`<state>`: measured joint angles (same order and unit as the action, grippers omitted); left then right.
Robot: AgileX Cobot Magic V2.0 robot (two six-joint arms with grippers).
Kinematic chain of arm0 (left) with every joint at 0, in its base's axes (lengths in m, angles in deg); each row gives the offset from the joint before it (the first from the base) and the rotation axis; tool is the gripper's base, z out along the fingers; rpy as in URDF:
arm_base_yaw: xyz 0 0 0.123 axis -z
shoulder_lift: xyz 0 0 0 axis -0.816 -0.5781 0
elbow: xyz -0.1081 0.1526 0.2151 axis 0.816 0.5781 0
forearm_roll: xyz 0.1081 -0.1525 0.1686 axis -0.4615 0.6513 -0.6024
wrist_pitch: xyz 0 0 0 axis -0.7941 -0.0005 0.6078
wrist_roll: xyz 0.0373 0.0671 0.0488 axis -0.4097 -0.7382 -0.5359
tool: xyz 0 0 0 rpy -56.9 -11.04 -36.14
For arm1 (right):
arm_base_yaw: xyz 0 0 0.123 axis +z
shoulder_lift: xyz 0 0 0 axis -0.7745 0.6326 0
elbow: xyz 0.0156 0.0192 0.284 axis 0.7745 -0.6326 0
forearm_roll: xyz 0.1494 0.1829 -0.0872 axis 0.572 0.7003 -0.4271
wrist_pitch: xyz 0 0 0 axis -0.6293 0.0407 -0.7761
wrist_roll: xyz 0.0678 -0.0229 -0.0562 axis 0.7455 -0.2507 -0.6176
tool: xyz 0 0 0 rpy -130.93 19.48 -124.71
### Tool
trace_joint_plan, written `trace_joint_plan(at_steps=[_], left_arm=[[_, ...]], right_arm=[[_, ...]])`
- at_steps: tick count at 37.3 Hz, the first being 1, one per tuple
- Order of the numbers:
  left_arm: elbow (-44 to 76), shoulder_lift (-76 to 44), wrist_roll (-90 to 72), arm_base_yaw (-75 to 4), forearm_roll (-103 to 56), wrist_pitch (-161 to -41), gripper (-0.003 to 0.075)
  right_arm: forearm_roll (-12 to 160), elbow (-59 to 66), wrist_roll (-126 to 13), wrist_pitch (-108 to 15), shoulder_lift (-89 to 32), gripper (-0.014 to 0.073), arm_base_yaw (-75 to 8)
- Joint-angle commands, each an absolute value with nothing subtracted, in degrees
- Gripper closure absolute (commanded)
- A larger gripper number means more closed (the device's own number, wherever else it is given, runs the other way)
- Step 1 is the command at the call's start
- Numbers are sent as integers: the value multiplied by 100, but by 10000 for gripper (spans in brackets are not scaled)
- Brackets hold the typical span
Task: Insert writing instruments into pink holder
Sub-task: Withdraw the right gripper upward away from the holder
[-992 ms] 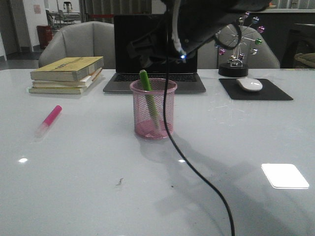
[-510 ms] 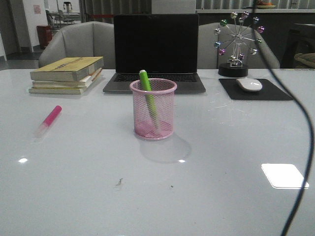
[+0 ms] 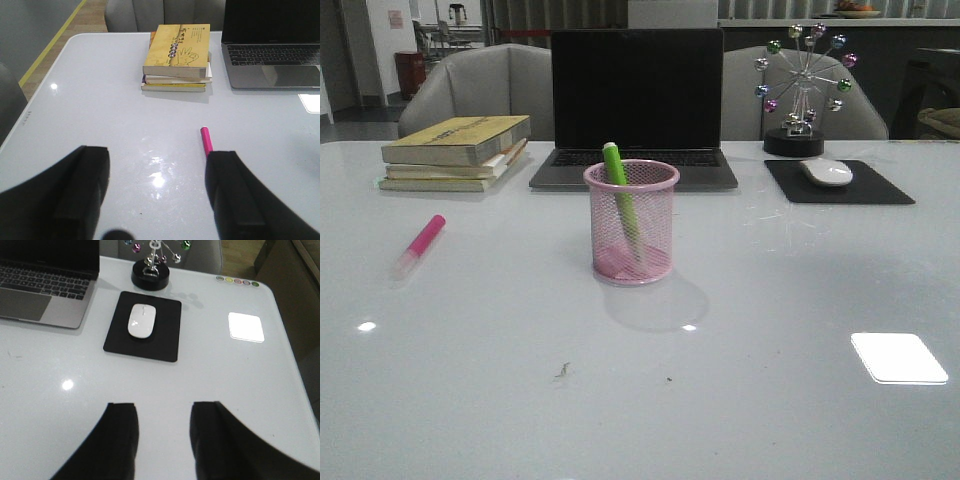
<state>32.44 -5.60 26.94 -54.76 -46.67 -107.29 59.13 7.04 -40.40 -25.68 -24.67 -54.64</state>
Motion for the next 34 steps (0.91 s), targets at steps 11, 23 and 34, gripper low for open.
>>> trace_joint_plan(at_steps=[11,23,34], left_arm=[[3034,-541,2741,-5453,-4618,-10260,241],[3034,-541,2741,-5453,-4618,-10260,241],[3034,-541,2741,-5453,-4618,-10260,241]], right_arm=[[5878,-923,-4096,-2843,-3973,212,-5524],[5878,-1505,-4096,-2590,-4515,212,-5524],[5878,-1505,-4096,-2597,-4515,212,-5524]])
